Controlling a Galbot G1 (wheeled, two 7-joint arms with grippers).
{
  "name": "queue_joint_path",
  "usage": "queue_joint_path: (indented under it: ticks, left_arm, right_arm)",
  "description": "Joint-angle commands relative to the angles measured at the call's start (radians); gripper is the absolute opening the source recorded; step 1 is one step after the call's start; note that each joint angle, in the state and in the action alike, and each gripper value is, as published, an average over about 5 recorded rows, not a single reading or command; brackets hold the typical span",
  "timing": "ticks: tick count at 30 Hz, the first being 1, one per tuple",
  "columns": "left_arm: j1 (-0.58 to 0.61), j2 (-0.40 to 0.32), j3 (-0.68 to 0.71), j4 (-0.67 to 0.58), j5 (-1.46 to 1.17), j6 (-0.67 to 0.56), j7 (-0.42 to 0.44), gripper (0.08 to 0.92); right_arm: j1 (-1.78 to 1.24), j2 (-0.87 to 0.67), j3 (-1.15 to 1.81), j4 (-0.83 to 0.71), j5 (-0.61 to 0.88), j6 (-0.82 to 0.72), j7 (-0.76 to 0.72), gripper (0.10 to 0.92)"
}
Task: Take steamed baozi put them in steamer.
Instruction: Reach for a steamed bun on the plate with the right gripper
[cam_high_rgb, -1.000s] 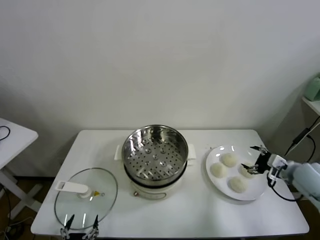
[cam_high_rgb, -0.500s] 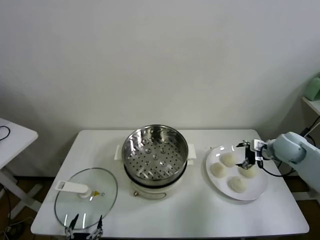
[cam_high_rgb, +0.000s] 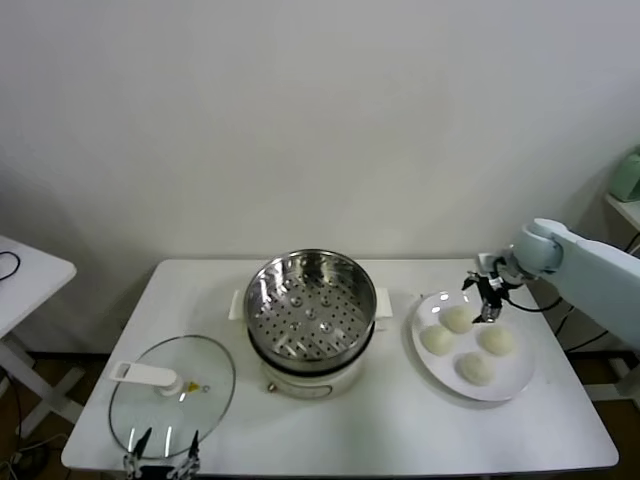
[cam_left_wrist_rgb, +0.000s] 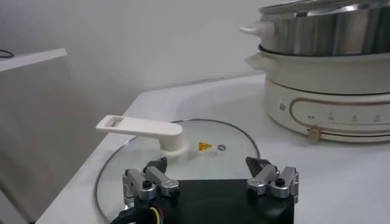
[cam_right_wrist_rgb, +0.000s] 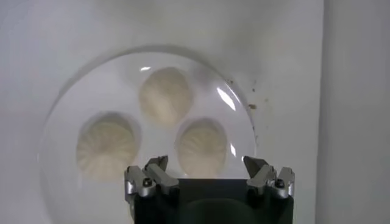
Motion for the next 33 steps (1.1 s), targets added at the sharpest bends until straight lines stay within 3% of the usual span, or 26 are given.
queue_joint_path:
  ticks: [1,27,33]
  left_arm:
    - [0.000,0.001,-0.005,0.005,0.000,-0.001,0.000,0.823]
    - [-0.004,0.006,-0.025,0.039,0.009,-0.010,-0.003,0.823]
    - [-0.005,0.005,-0.026,0.041,0.011,-0.012,-0.003,0.823]
  right_arm:
    - [0.039,0.117,-0.092,-0.161,0.003,0.042,-0.051,0.823]
    - [-0.132,0.195,0.089,-0.314,-0.098,0.073,-0.042,0.823]
    - [-0.134,0.199,0.100,-0.320,-0.117,0.083,-0.038,0.757]
